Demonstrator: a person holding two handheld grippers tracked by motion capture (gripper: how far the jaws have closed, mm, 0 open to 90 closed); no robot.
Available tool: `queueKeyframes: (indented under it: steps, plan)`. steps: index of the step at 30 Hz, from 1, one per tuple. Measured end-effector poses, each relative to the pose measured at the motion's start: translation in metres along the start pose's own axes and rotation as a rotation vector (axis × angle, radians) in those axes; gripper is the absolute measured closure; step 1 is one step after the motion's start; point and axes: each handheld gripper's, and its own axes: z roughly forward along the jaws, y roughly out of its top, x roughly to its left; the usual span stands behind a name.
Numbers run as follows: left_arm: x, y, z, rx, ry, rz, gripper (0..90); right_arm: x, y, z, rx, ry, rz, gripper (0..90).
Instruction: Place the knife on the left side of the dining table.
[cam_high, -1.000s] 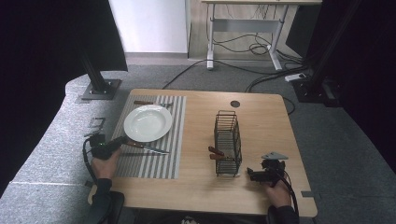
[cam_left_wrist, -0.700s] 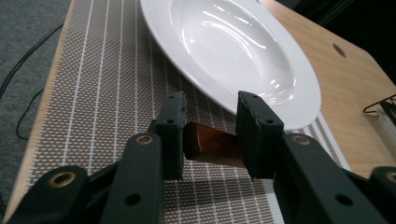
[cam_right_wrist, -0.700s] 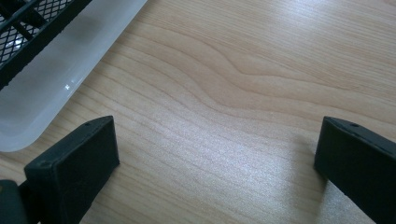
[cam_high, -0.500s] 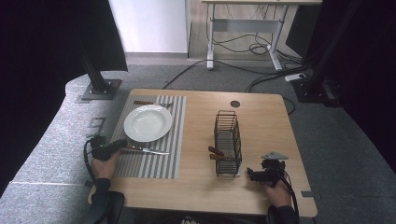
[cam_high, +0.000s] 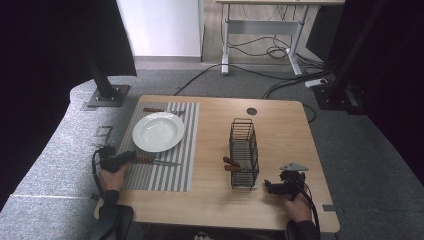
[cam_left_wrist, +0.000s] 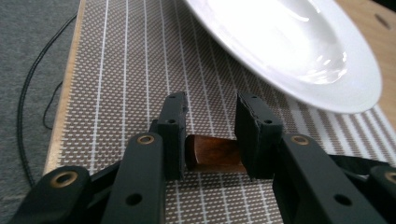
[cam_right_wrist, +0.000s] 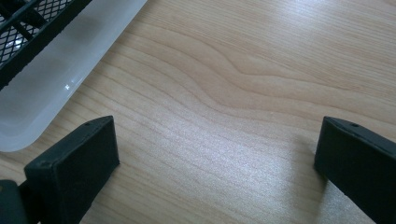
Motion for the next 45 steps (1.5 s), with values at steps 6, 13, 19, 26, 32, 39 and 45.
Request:
queueKeyframes:
  steps: [6, 13, 19, 26, 32, 39, 45]
  plan:
    - [-0.002, 0.001, 0.002, 0.016, 0.028, 0.041, 67.0, 0.000, 0.000, 0.000, 0.000, 0.000, 0.000, 0.0]
    - [-0.003, 0.001, -0.003, -0.012, 0.048, 0.063, 56.7, 0.000, 0.000, 0.000, 0.000, 0.000, 0.000, 0.0]
    - [-0.012, 0.002, -0.015, -0.031, 0.034, 0.149, 30.8, 0.000, 0.000, 0.000, 0.000, 0.000, 0.000, 0.0]
    - [-0.035, -0.010, -0.026, 0.020, 0.042, 0.316, 11.9, 0.000, 0.000, 0.000, 0.000, 0.000, 0.000, 0.0]
    - [-0.041, -0.030, -0.017, 0.129, 0.054, 0.398, 0.0, 0.000, 0.000, 0.000, 0.000, 0.000, 0.000, 0.0]
    - [-0.044, -0.037, -0.010, 0.160, 0.095, 0.442, 0.0, 0.000, 0.000, 0.000, 0.000, 0.001, -0.001, 0.0]
    - [-0.044, -0.037, -0.010, 0.159, 0.095, 0.440, 0.0, 0.000, 0.000, 0.000, 0.000, 0.001, -0.001, 0.0]
